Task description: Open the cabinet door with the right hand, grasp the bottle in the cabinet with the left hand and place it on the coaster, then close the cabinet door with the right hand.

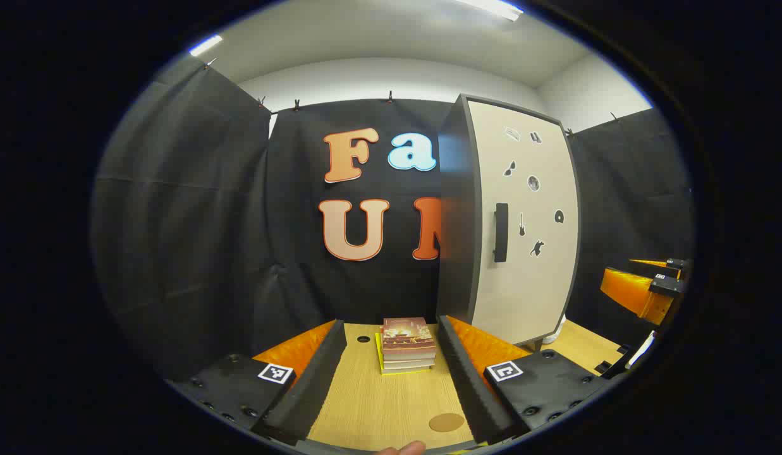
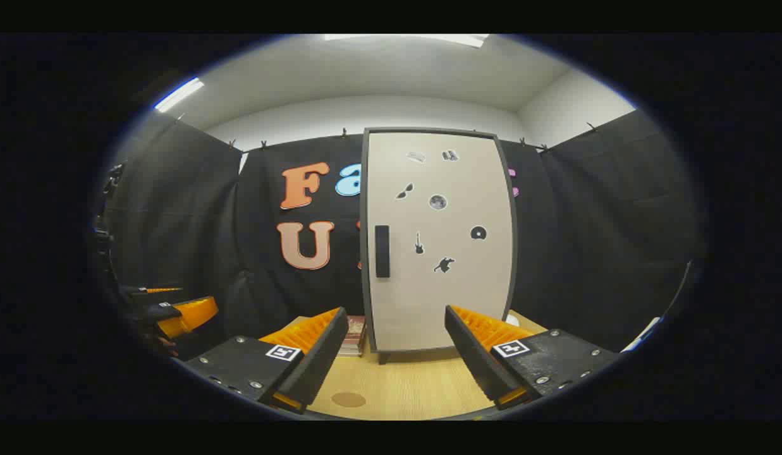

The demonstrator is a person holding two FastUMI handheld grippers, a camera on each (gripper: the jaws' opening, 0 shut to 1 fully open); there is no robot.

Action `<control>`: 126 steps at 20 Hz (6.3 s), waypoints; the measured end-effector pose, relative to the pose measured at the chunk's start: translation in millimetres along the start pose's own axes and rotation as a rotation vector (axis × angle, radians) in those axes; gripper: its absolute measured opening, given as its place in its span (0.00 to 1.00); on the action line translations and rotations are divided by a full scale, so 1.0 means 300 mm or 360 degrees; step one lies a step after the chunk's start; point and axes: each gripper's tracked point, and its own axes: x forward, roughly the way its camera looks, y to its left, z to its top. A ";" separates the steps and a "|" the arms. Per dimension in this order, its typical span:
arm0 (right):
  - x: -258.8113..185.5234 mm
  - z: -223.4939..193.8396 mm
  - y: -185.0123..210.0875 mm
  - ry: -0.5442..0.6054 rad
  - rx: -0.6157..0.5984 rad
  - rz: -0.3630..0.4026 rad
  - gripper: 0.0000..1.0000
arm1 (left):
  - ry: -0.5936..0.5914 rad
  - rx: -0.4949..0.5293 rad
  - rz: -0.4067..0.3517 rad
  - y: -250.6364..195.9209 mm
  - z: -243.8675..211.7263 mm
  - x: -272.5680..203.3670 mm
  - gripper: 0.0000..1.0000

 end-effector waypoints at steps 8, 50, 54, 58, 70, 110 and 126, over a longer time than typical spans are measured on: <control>0.001 -0.001 -0.007 0.0005 -0.0006 -0.0002 0.95 | 0.0013 0.0002 0.0024 0.032 -0.002 -0.004 0.95; 1.030 0.095 0.104 0.0006 -0.0021 0.0025 0.91 | 0.0258 -0.0027 0.0292 0.479 -0.260 0.334 0.95; 1.057 0.085 0.088 0.0008 -0.0046 0.0003 0.58 | 0.0289 -0.0024 0.0333 0.520 -0.290 0.337 0.95; 1.047 0.083 0.091 0.0014 -0.0022 0.0013 0.36 | 0.0301 -0.0014 0.0330 0.519 -0.297 0.331 0.96; 0.765 0.090 0.012 0.0058 0.0091 0.0065 0.24 | 0.0287 0.0045 0.0235 0.309 -0.263 0.200 0.95; 0.123 0.084 -1.078 0.0062 0.0133 -0.0034 0.05 | 0.0270 0.0062 0.0050 -0.601 -0.221 -0.080 0.96; -0.216 0.151 -0.812 -0.0122 0.0097 0.0147 0.10 | 0.0101 0.0039 -0.0118 -0.841 -0.089 0.231 0.95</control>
